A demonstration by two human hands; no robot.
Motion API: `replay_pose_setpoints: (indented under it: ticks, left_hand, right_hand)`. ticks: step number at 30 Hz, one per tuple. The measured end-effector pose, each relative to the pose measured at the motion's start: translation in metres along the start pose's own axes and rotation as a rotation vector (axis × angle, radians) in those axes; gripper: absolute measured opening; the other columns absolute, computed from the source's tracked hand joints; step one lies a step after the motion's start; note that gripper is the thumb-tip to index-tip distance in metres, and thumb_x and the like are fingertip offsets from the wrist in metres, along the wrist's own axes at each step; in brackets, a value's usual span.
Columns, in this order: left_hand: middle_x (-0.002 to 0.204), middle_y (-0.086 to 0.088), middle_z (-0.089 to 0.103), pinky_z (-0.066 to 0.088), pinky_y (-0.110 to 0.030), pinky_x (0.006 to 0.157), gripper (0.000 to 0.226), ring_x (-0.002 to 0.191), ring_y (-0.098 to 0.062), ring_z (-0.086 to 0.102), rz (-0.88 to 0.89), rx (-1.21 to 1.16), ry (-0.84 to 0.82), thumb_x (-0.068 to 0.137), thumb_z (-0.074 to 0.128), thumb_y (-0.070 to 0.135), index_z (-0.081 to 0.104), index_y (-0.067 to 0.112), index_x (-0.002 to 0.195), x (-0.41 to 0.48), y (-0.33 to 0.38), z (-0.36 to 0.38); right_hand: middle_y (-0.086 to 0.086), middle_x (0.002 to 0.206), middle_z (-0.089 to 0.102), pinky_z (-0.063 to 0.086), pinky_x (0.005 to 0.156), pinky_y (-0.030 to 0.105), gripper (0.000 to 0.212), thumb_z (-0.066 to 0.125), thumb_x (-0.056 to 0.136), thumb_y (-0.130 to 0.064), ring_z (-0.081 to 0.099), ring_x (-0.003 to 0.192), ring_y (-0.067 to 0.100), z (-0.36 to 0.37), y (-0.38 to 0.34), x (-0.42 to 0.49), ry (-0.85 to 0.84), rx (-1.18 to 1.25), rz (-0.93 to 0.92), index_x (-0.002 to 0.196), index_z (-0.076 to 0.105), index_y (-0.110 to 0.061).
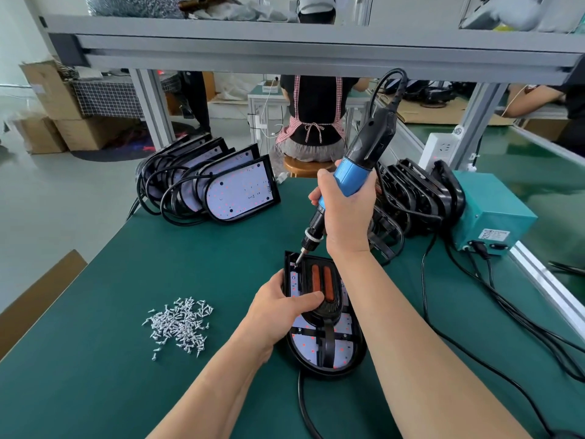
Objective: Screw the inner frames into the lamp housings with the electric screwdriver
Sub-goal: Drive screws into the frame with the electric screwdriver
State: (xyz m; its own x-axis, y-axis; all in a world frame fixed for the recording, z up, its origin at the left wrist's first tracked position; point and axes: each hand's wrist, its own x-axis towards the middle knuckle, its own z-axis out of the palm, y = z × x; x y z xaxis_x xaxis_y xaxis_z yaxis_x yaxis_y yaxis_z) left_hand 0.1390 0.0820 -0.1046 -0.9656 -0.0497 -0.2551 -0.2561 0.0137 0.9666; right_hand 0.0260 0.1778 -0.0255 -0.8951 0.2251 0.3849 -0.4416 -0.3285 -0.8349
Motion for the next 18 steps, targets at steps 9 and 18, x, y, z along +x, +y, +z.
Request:
replay_pose_setpoints:
  ticks: [9,18]
  left_hand:
    - [0.098,0.001,0.079,0.056,-0.034,0.087,0.037,0.091,-0.017,0.077,-0.005,-0.015,0.003,0.078,0.082,0.019,0.069,0.017,0.112,0.001,-0.003,0.000]
    - [0.098,0.002,0.079,0.057,-0.037,0.091,0.037,0.091,-0.017,0.076,-0.010,0.004,0.030,0.078,0.083,0.020,0.068,0.016,0.112,0.002,-0.005,-0.001]
  right_hand:
    - [0.015,0.076,0.054,0.050,0.055,0.025,0.025,0.063,0.082,-0.001,0.055,0.050,0.015,0.007,-0.002,-0.009,-0.045,-0.002,-0.014,0.098,0.049,-0.013]
    - [-0.007,0.062,0.058,0.051,0.061,0.031,0.031,0.063,0.077,-0.007,0.058,0.055,0.021,-0.015,-0.001,-0.010,-0.042,0.067,0.111,0.103,0.048,-0.014]
